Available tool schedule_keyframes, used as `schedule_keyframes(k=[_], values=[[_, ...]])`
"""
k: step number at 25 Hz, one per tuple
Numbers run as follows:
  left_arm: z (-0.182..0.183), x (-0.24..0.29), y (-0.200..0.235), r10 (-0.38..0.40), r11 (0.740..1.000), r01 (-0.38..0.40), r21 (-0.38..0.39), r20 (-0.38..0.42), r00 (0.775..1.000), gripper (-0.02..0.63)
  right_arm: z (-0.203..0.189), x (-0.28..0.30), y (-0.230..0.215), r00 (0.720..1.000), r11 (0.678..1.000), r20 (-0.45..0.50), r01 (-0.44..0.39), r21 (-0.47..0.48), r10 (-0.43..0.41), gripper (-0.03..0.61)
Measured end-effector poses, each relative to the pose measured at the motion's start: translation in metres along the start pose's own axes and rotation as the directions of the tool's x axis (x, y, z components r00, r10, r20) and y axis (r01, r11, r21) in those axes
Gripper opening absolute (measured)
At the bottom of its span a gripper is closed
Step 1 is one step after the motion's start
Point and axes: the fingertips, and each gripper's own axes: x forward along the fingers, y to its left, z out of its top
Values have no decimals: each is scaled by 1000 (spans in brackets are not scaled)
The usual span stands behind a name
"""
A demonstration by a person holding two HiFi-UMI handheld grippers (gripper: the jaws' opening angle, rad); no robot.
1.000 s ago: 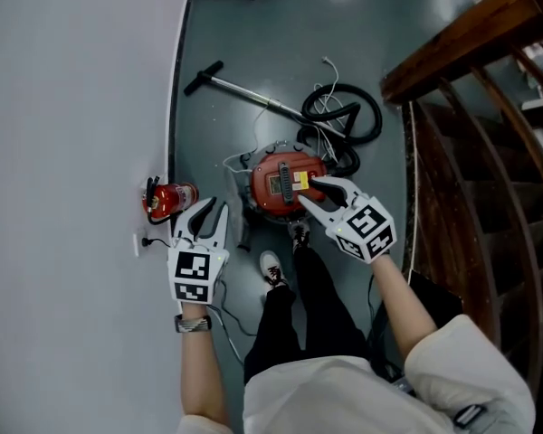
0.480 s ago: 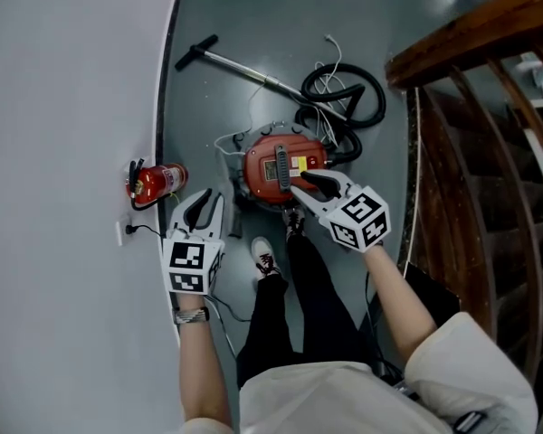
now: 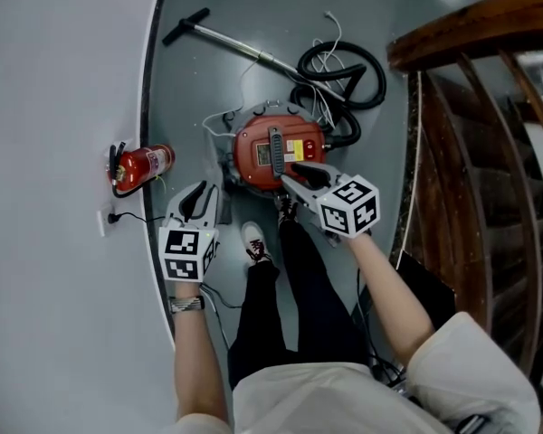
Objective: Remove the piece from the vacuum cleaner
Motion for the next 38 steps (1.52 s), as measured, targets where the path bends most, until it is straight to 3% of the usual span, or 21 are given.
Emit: schedule_keyframes(k=[11, 16, 24, 30, 38], values=[[-49, 42, 6, -11, 1000, 8, -27, -84, 996, 79, -28, 34, -51, 998, 993, -52, 36, 113, -30, 143], [-71, 64, 8, 12, 1000, -13, -10, -112, 994, 83, -45, 60, -66, 998, 973, -54, 28, 230, -17, 143], [-98, 82, 18, 21, 1000, -22, -7, -150, 988, 83, -60, 80, -93, 996, 972, -79, 51, 228, -34, 146], [-110, 91, 21, 4, 1000, -6, -6, -170, 985, 88, -62, 89, -98, 999, 959, -47, -11, 285, 26, 156], [-129, 106, 20, -5, 1000, 3, -10, -229, 973, 115, -68, 101, -94, 996, 962, -49, -63, 267, 79, 156]])
